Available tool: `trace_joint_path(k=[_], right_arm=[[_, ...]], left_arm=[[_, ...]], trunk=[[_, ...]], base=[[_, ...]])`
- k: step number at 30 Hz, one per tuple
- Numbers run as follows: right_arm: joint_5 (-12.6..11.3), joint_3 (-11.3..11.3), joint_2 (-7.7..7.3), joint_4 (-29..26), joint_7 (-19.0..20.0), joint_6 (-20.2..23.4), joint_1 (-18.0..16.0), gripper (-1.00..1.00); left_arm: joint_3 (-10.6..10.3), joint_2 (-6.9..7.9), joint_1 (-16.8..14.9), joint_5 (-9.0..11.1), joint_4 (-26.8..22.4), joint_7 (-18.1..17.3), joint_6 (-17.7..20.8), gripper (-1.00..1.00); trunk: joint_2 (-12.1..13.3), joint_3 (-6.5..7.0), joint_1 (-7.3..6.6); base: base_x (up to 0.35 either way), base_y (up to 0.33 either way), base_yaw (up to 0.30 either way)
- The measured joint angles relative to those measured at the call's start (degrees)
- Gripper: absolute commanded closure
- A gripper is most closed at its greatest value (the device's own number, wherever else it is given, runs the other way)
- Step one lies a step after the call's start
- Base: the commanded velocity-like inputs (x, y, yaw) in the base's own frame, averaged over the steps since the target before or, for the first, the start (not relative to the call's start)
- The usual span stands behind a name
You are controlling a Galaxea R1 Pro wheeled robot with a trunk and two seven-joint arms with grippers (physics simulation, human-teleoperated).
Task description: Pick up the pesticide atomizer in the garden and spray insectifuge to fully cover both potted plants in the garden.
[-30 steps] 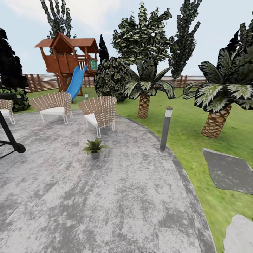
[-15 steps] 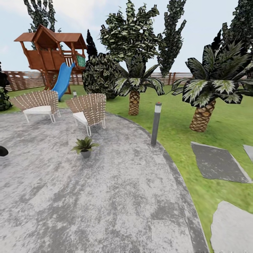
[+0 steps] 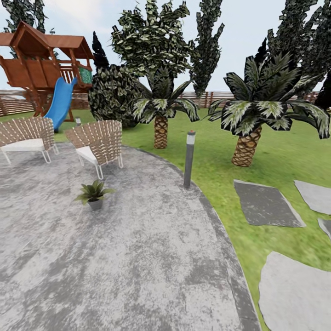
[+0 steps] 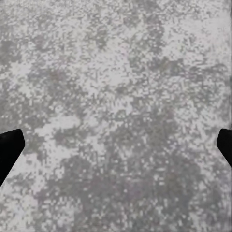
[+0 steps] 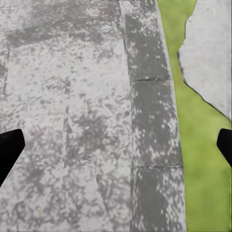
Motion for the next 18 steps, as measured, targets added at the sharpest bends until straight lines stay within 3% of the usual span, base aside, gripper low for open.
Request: trace_joint_path(k=[18], right_arm=[[0.0,0.0,0.00,0.0,-0.1,0.0,0.0,-1.00]], left_arm=[[0.0,0.02,0.0,0.0,0.0,0.0,0.0,-1.00]], trunk=[[0.0,-0.58,0.00]], base=[[0.228,-0.189,-0.265]])
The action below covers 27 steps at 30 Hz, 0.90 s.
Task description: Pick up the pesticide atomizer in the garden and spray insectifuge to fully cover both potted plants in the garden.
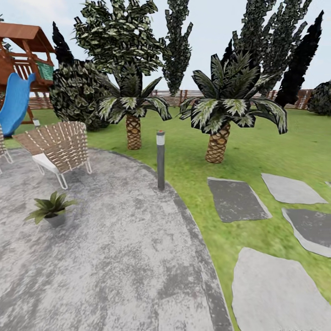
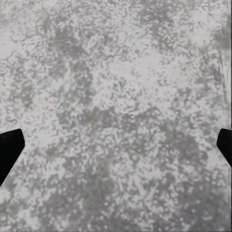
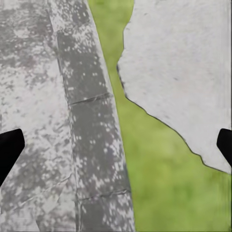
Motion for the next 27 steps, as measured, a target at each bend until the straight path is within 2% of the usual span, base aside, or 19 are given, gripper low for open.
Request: trace_joint_path(k=[17,27], right_arm=[[0.0,0.0,0.00,0.1,0.0,0.0,0.0,-1.00],[0.0,0.0,0.00,0.1,0.0,0.0,0.0,-1.00]], left_arm=[[0.0,0.05,0.0,0.0,0.0,0.2,0.0,-1.00],[0.0,0.70,0.0,0.1,0.0,0.3,0.0,-1.00]], trunk=[[0.0,0.00,0.00],[0.0,0.00,-0.01]], base=[[0.173,-0.237,-0.292],[0.275,-0.146,-0.293]])
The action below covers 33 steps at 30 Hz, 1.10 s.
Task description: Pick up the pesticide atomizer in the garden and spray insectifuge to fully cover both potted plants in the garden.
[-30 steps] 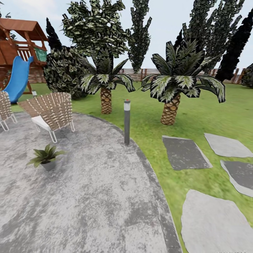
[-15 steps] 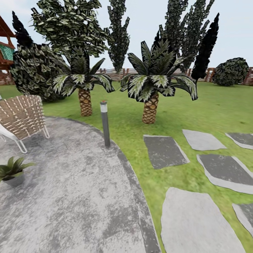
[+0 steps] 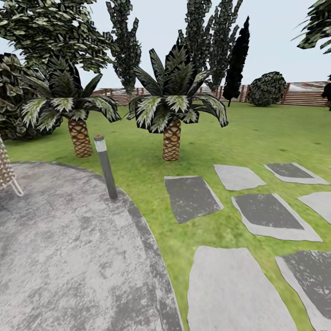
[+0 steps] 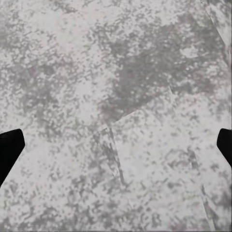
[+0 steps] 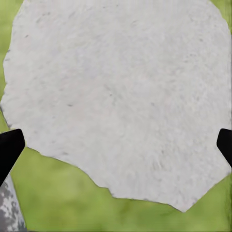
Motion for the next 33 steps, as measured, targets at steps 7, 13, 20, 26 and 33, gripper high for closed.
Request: trace_joint_path(k=[7,13,20,26,33], right_arm=[[0.0,0.0,0.00,0.0,0.0,0.0,0.0,-1.00],[0.0,0.0,0.00,0.0,0.0,0.0,0.0,-1.00],[0.1,0.0,0.00,0.1,0.0,0.0,0.0,-1.00],[0.0,0.0,0.00,0.1,0.0,0.0,0.0,-1.00],[0.1,0.0,0.00,0.1,0.0,0.0,0.0,-1.00]], left_arm=[[0.0,0.02,0.0,0.0,0.0,0.0,0.0,-1.00],[0.0,0.03,0.0,0.0,0.1,0.0,0.0,-1.00],[0.1,0.29,0.0,0.1,0.0,0.1,-0.2,-1.00],[0.1,0.34,0.0,0.1,0.1,0.1,-3.4,-1.00],[0.1,0.44,0.0,0.2,0.1,0.2,-3.7,-1.00]], trunk=[[0.0,0.00,0.00],[0.0,0.00,0.00],[0.0,0.00,0.00],[0.0,0.00,0.00],[0.0,0.00,0.00]], base=[[0.313,-0.058,-0.293],[0.311,-0.062,-0.293],[0.294,-0.144,-0.293],[0.293,-0.140,-0.293],[0.296,-0.128,-0.293]])
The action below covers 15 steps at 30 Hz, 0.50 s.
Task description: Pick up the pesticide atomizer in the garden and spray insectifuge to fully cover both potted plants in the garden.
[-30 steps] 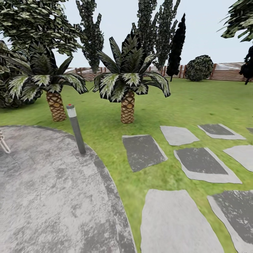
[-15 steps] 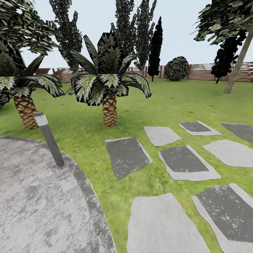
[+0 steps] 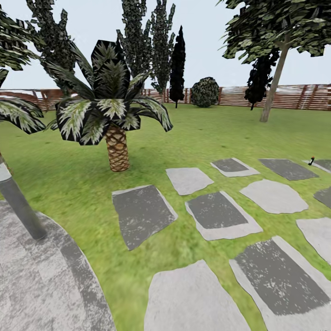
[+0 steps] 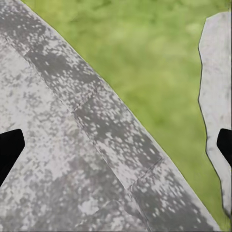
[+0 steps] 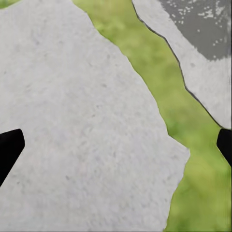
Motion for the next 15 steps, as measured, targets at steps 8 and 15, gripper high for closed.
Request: trace_joint_path(k=[8,15], right_arm=[[0.0,0.0,0.00,0.0,0.0,0.0,0.0,-1.00],[0.0,0.0,0.00,0.0,0.0,0.0,0.0,-1.00]], left_arm=[[0.1,0.52,0.0,0.0,0.0,0.1,-0.1,-1.00],[2.2,0.55,0.0,0.0,0.0,-0.1,-0.2,-1.00]], trunk=[[0.0,0.00,0.00],[0.0,0.00,0.00]], base=[[0.299,-0.122,-0.293],[0.299,-0.121,-0.293]])
